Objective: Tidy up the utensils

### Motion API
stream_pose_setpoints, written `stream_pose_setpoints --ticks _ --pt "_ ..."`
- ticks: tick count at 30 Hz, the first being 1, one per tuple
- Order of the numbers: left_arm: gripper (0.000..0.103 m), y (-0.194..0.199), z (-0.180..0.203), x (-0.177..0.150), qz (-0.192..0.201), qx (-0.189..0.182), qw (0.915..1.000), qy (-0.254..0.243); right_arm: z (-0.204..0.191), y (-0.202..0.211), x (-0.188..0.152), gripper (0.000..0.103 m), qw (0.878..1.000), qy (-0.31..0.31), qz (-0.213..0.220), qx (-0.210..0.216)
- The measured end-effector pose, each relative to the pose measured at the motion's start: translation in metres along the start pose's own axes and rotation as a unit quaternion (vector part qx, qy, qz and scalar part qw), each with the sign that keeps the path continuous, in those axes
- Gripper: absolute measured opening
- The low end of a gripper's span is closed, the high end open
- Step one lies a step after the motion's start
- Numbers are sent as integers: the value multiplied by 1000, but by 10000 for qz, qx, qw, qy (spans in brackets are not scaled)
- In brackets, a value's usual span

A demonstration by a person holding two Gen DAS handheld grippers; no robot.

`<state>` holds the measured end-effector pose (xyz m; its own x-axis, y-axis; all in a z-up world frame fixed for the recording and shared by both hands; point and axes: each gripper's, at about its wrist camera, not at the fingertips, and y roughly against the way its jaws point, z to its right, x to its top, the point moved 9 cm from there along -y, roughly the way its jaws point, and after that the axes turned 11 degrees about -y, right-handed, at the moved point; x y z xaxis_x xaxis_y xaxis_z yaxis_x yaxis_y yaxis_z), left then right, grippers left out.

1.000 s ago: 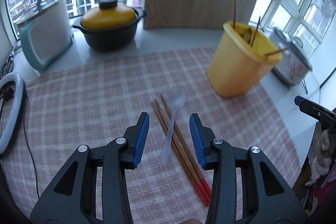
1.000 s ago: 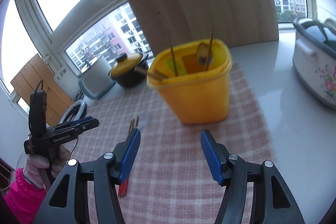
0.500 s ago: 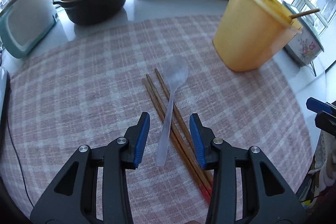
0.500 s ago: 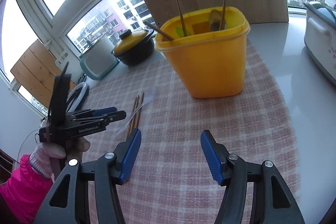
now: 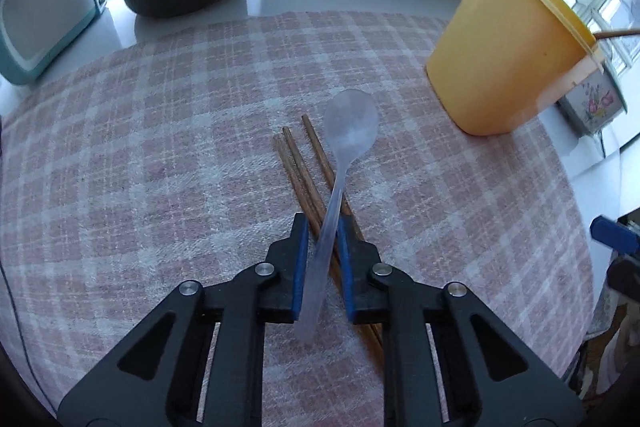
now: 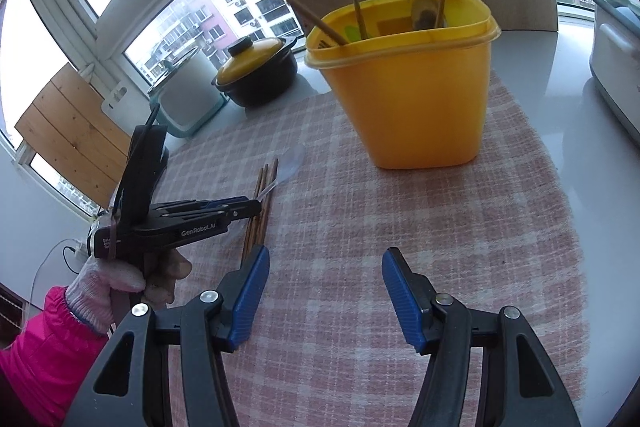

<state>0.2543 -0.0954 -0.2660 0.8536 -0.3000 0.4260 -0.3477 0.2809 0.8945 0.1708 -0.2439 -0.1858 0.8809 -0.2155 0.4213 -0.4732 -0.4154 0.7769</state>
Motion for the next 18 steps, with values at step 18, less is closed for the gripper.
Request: stream_pose_setpoints --ticks 18 --pt "5 16 -44 -23 212 136 9975 662 -54 -54 -13 46 9964 525 -670 19"
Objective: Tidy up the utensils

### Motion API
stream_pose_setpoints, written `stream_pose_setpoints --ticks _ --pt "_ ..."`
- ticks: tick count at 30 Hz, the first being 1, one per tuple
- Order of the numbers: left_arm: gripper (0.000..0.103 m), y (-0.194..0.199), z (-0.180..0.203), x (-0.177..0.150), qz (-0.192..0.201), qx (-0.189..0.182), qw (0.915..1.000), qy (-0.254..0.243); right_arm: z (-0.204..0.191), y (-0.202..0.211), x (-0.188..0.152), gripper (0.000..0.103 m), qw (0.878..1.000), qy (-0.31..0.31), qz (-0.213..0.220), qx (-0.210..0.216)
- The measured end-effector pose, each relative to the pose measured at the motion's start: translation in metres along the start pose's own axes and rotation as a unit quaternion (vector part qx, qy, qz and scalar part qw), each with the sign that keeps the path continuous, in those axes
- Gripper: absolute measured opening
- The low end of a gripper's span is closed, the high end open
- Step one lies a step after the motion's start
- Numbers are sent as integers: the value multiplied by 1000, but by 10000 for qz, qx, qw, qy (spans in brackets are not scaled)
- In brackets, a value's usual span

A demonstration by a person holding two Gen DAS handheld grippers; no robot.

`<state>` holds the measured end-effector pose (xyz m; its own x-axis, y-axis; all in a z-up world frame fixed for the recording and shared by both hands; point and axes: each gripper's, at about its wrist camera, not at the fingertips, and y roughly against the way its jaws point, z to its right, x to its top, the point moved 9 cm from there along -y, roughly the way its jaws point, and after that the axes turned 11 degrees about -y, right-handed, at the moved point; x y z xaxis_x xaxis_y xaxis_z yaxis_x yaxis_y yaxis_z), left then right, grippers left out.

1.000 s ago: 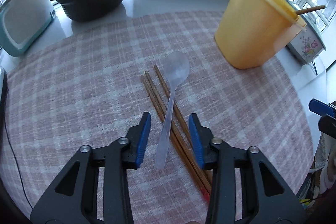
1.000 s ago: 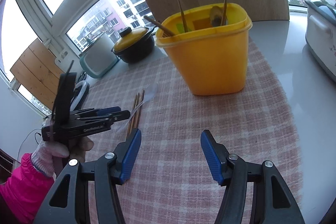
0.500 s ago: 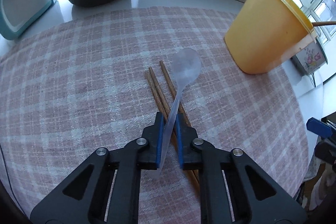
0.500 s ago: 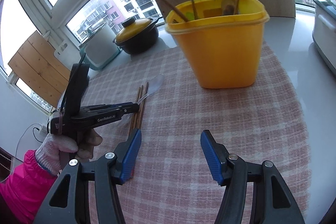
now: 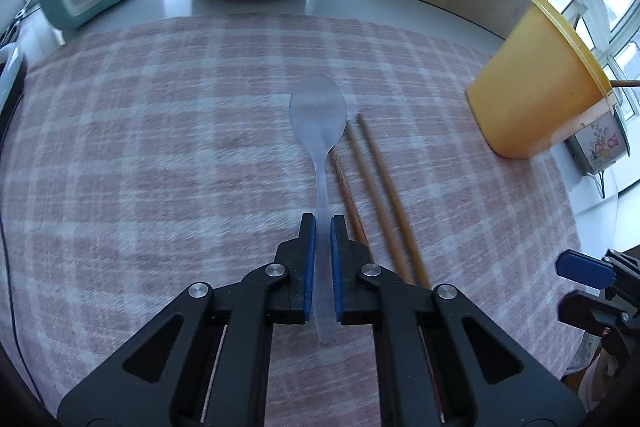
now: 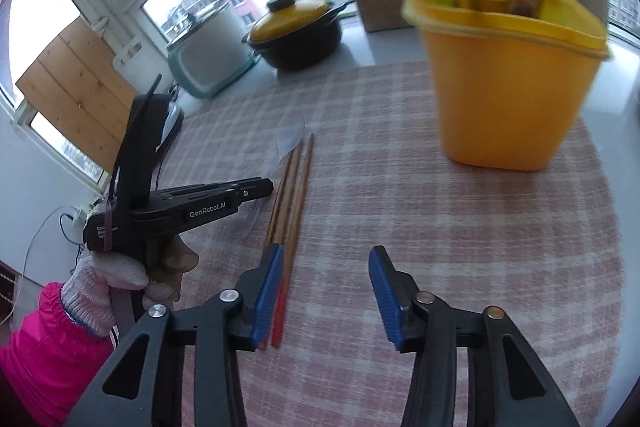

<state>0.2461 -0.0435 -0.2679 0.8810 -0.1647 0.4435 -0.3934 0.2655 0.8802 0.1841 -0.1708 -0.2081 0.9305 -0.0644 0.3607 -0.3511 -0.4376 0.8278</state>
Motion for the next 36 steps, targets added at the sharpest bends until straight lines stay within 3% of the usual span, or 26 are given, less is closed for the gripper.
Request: stream_pose_setpoints --ticks 4,12,21,25,30,36 --pt "5 8 -11 -11 -15 198 9998 11 -16 -22 7 36 9995 217 -234 -9" --pt "5 22 -19 -34 -50 352 9994 -35 -26 -66 32 27 9970 373 -594 -326" --pt "6 26 -31 -35 -107 71 9994 317 -18 -96 40 18 9939 -43 -1090 -193" --pt "25 27 -40 -26 -51 -7 9992 393 -16 -104 42 16 9925 -117 -1193 -229" --pt "32 23 -52 -9 -22 -75 9988 493 -21 -115 44 16 9914 76 -1251 -384" --pt "36 7 -52 9 -122 75 9998 114 -24 -123 51 8 9873 353 -1364 -732"
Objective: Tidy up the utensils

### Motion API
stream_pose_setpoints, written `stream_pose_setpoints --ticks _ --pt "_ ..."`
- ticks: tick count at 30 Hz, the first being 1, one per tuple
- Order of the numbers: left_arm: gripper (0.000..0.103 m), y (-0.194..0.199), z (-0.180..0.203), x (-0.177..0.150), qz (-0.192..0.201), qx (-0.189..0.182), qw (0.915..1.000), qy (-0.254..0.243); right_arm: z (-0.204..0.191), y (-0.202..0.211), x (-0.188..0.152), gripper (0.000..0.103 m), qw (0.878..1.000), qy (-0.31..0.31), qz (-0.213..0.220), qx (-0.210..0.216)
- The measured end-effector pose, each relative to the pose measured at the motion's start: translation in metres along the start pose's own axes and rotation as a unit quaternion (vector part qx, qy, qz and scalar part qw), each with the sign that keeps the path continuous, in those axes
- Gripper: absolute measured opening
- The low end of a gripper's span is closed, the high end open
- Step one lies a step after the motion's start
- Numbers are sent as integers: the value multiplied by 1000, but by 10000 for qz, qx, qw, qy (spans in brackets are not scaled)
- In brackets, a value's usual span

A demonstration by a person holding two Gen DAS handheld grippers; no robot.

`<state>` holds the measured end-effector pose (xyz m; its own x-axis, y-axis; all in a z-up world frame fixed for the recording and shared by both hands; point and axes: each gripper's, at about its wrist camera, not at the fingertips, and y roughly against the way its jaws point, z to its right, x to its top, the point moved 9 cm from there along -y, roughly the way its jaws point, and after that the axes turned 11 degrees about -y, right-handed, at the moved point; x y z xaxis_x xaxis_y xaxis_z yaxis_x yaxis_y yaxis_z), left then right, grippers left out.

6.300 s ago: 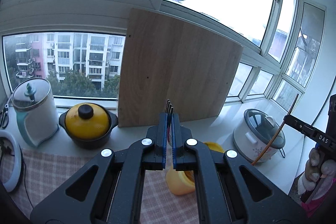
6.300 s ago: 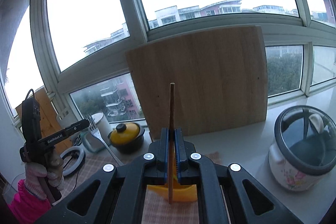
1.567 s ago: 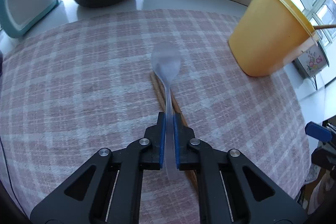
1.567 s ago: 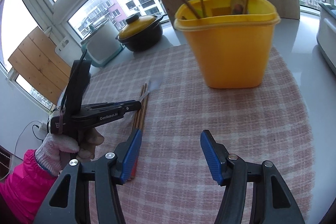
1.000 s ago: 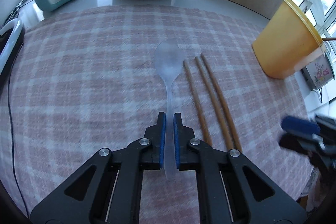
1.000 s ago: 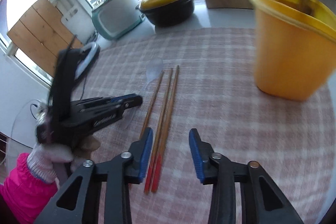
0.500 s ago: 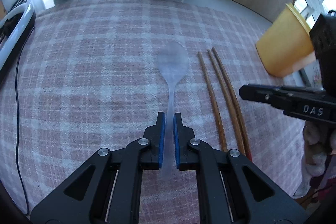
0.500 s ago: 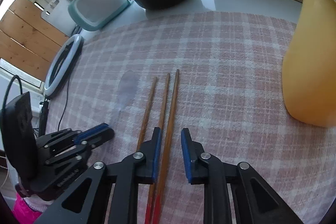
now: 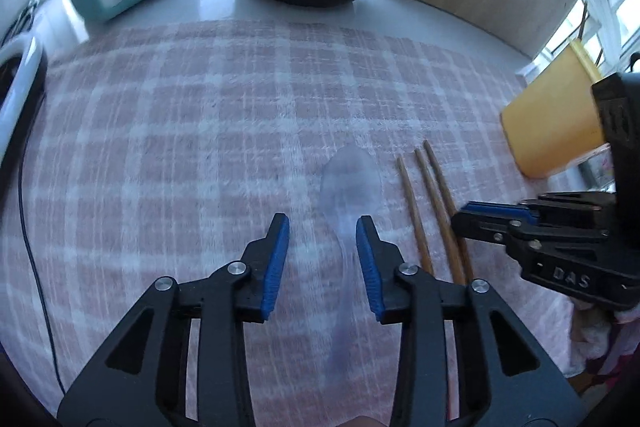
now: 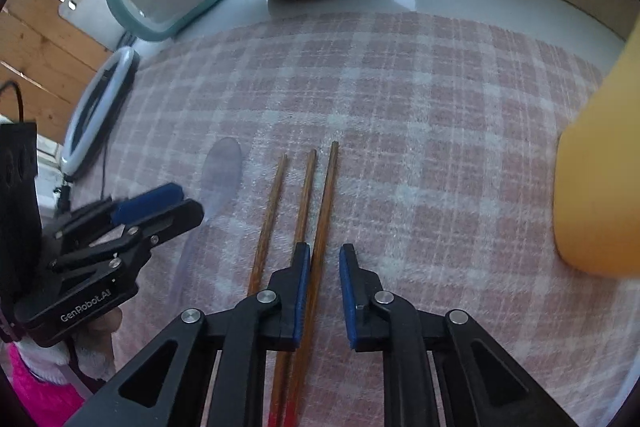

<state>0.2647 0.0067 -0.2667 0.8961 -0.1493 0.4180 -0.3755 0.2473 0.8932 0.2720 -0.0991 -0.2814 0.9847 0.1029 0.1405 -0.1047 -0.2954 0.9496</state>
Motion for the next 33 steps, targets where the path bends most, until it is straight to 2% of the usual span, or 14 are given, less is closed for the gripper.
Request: stream_pose_setpoints --ticks 1,4,8,10,11,13,18,20,21,26,33 --pt "40 -2 1 4 18 32 10000 -78 1 0 0 8 10000 19 -22 -55" --pt "42 -7 4 12 41 138 9996 -261 8 2 4 8 9994 53 43 -331" --pt "42 -14 10 19 129 305 9979 -555 11 0 7 8 9999 -76 -55 -121" --pt "41 -16 13 21 183 374 9969 -664 11 0 10 13 9999 -70 -32 -99" --pt "38 -16 12 22 213 391 9966 -690 12 0 11 13 9999 -58 -26 -105" --pt "12 -16 11 23 267 439 9963 -688 10 -1 15 14 9999 -20 -5 -148" --pt "7 -16 10 25 382 367 9970 -568 2 -7 27 15 9994 6 48 -336" --pt "5 -14 10 25 414 345 9970 -547 0 -8 29 12 9989 66 80 -448" --pt "4 -12 9 24 423 306 9974 -496 -1 -10 30 5 9987 88 99 -498" --pt "2 -3 7 20 479 244 9978 -390 -5 -12 31 3 9996 -100 113 -259" --pt "0 15 4 15 616 166 9977 -239 -10 15 19 3 9986 101 519 -86"
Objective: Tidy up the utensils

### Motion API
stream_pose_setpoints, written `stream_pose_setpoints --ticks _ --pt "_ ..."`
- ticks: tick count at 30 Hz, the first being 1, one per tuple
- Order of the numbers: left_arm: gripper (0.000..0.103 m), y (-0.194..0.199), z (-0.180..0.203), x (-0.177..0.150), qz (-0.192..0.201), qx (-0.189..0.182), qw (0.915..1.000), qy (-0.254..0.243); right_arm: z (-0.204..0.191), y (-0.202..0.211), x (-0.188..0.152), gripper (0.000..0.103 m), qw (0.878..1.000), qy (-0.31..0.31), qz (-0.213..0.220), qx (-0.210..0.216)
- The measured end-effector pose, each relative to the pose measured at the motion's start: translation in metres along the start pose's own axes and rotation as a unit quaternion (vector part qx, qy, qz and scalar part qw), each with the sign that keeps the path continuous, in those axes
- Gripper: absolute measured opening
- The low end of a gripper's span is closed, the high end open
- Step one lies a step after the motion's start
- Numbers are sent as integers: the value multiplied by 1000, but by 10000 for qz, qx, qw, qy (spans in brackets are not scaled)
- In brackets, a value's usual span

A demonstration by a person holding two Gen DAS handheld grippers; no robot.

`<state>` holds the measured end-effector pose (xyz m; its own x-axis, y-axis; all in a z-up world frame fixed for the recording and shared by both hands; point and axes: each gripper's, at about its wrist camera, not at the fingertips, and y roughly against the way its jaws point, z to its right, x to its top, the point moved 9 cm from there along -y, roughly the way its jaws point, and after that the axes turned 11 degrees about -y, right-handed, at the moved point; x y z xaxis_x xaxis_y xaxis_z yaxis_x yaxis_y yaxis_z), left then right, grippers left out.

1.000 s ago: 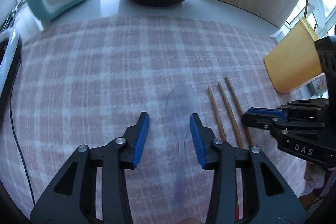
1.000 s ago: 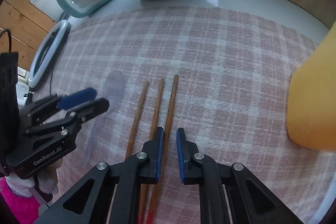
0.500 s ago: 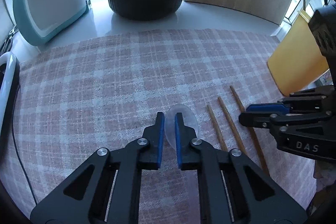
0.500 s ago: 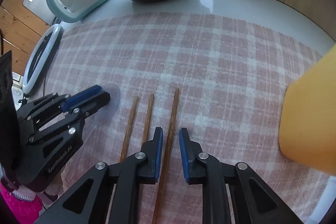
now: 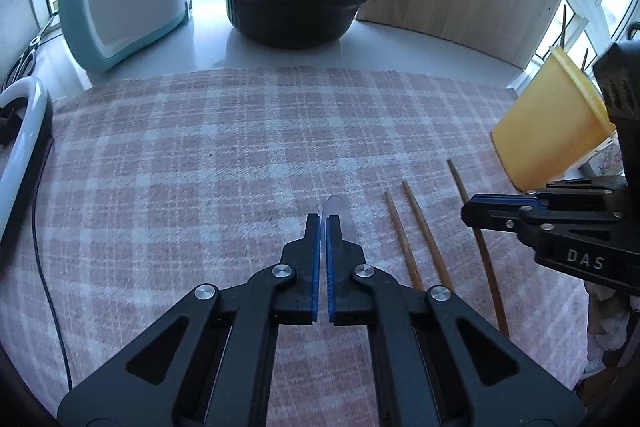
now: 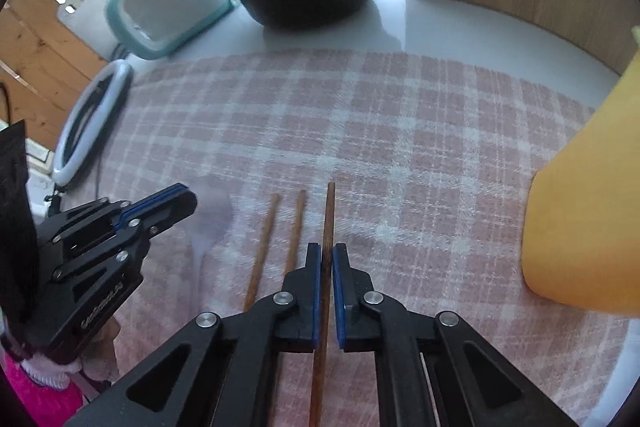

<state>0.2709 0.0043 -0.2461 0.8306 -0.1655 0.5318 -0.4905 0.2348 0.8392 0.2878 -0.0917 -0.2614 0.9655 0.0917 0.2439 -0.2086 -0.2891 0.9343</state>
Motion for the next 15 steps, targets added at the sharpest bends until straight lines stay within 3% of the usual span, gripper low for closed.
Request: stream_pose_setpoints --ticks 12,14,15 --pt "0 -3 0 -10 -182 -8 9998 2 -1 43 -26 3 9986 175 420 254" --pt "4 -8 -2 -11 -307 -51 9995 101 -1 47 -30 3 9984 195 448 286" --pt "13 -11 -3 -12 -416 -99 9989 192 2 52 -33 3 9983 201 457 300"
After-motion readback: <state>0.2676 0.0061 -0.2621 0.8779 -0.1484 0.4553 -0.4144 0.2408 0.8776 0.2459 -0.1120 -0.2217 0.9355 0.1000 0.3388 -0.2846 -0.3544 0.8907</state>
